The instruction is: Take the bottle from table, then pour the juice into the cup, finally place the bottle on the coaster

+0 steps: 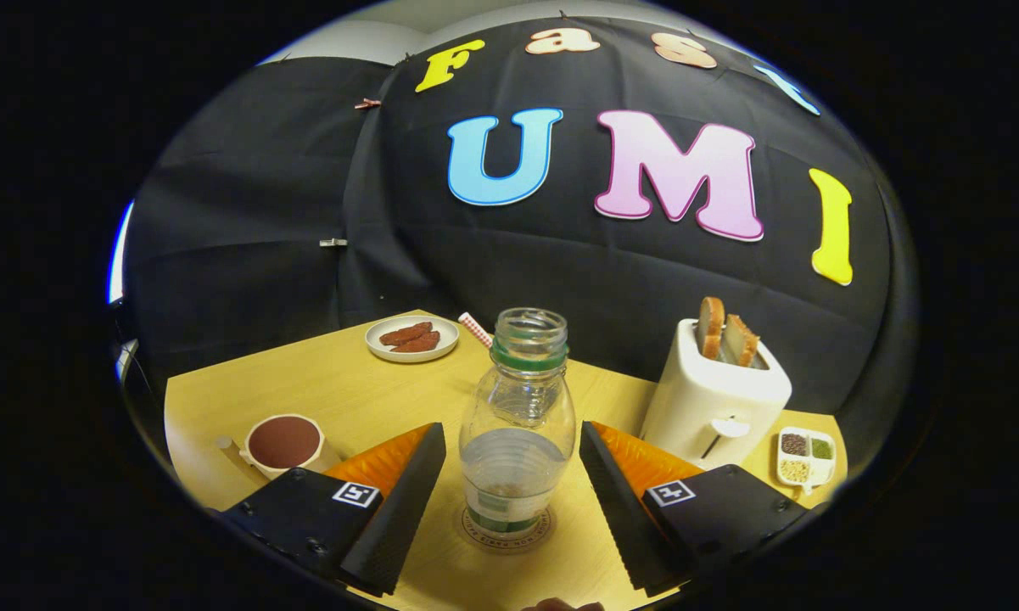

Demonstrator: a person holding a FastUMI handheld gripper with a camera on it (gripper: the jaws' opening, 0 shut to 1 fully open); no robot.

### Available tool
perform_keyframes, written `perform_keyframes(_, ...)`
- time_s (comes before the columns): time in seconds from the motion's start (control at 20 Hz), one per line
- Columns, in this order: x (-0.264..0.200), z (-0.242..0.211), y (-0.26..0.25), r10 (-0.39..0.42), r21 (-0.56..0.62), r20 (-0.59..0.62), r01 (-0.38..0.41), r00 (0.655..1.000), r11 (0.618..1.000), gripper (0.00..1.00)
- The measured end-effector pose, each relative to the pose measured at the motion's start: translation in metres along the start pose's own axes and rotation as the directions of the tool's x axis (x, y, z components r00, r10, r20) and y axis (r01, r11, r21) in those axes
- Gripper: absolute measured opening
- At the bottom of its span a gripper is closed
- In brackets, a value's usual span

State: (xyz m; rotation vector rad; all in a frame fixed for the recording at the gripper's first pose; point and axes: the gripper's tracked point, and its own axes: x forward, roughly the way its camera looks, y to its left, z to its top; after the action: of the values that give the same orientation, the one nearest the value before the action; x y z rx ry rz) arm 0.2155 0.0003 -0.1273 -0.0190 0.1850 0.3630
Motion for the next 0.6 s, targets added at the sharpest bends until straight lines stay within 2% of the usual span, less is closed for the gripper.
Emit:
perform_keyframes(0.15, -0.028, 0.024, -0.001, -0.038, 0.004, 0.029, 0.038, 0.999, 0.999, 0.98)
perform_keyframes(0.4, -0.102, 0.089, -0.007, -0.183, -0.045, 0.139, 0.190, 0.973, 0.981, 0.98)
perform_keyframes(0.6, -0.161, 0.102, 0.002, -0.257, -0.006, 0.119, 0.260, 0.959, 0.966, 0.98)
